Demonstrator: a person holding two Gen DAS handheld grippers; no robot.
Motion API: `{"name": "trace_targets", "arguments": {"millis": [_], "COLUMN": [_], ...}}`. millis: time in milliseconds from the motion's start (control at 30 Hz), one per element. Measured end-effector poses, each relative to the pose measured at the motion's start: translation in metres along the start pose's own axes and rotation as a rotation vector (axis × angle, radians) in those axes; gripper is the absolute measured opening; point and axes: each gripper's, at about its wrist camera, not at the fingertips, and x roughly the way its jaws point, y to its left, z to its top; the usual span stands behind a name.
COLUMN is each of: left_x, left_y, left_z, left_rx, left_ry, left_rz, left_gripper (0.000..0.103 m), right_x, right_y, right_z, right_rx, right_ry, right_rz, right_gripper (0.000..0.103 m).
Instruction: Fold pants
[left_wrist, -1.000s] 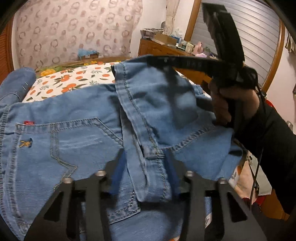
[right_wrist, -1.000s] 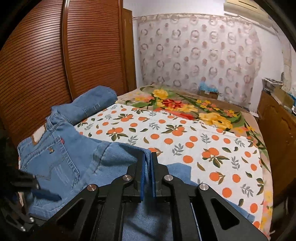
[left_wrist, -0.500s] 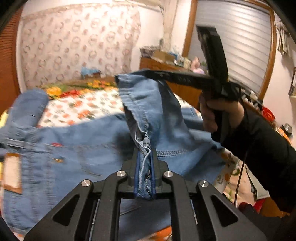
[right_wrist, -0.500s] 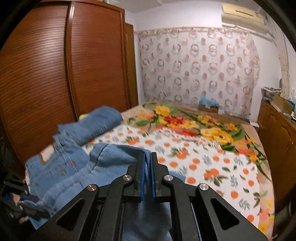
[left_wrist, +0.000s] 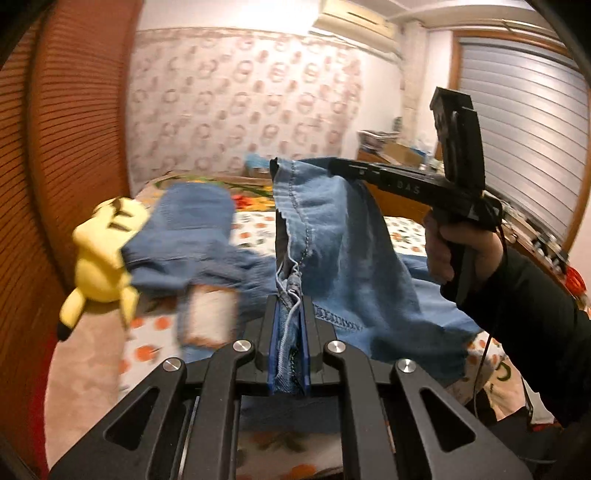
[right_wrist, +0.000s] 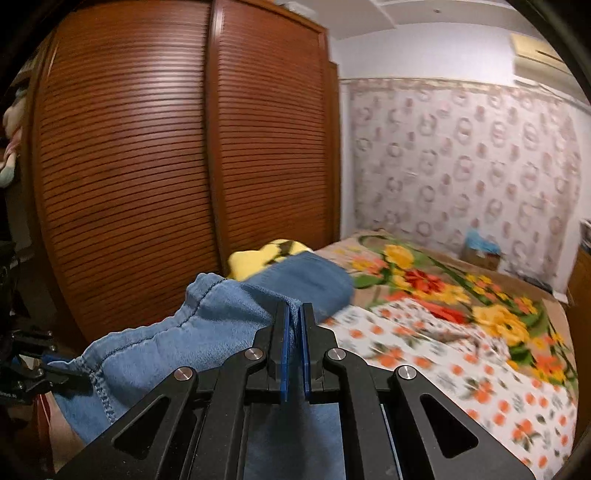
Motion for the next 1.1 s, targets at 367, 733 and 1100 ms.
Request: {"name": "trace_targets", "arguments": {"millis": [367,733,1100], "left_x": [0.025,0.04,0.041], "left_y": [0.036,0.038,0.014], "left_z": [-0.034,-0.031,-0.013], "left_rx": [-0.067,-0.063,-0.03], "left_ry": [0.133,0.153,0.068], "left_rz": [0.123,0.139,0.148], "left_gripper": [0.013,0.056,0.078], "right_x": [0.092,0.042,-0.019], "right_y": [0.012,-0.012,-0.069], "right_z": [-0.004,-0.002,-0.063], "right_rx": [-0.024,-0.002,0.123], "right_ry": [0.19,0.199,0.301], "right_rz": [0.046,-0.021,-0.163], "right_gripper": [0.006,0.048,0.048]}}
